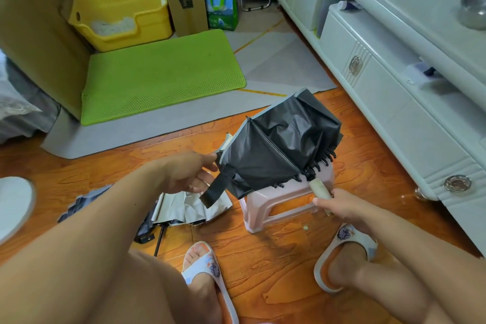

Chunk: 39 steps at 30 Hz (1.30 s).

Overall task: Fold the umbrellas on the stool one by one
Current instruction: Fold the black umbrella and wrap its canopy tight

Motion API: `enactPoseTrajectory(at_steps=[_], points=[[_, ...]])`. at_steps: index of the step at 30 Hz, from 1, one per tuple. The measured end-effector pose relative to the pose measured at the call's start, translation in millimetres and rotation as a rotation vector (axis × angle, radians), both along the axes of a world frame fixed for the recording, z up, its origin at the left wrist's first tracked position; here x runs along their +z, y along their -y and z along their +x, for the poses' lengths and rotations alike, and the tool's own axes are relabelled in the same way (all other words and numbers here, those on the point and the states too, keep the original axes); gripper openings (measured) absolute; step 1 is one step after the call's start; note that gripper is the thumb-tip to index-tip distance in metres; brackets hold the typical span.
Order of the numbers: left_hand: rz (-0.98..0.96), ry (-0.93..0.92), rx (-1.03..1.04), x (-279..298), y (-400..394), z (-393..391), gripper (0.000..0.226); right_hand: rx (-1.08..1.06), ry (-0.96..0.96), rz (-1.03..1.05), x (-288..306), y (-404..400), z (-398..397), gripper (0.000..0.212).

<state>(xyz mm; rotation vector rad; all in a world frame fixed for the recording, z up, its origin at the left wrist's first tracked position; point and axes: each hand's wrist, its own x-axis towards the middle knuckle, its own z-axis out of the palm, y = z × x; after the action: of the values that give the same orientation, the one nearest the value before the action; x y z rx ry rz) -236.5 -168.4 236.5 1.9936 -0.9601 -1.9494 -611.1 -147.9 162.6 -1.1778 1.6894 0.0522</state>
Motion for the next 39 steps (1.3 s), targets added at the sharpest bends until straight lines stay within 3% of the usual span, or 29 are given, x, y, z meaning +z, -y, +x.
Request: enactPoseTrajectory(at_steps=[2, 5, 10, 17, 23, 30, 35, 39], points=[[-0.003, 0.034, -0.076, -4, -5, 3, 0.040, -0.019, 0.033, -0.004, -2, 2, -1, 0.042], [-0.093, 0.154, -0.241, -8, -10, 7, 0.020, -0.030, 0.062, -0.009, -4, 4, -1, 0.032], [-0.194, 0.349, -0.341, -10, -12, 14, 0.015, -0.087, 0.139, 0.013, -10, 5, -2, 0.032], [-0.205, 0.244, -0.264, -13, -15, 23, 0.013, -0.109, 0.162, 0.018, -17, 10, -3, 0.028], [-0.112, -0.078, -0.008, -23, -17, 5, 0.032, -0.065, 0.121, 0.045, -11, 12, 4, 0.022], [-0.270, 0.115, 0.042, -20, -9, -11, 0.019, -0.089, 0.118, 0.032, -10, 10, 5, 0.025], [-0.333, 0.232, -0.032, -25, -16, -9, 0.038, -0.034, -0.202, -0.151, -12, 5, 17, 0.064], [-0.332, 0.110, 0.013, -20, -16, -14, 0.040, -0.077, -0.217, -0.318, -7, 1, 18, 0.048]])
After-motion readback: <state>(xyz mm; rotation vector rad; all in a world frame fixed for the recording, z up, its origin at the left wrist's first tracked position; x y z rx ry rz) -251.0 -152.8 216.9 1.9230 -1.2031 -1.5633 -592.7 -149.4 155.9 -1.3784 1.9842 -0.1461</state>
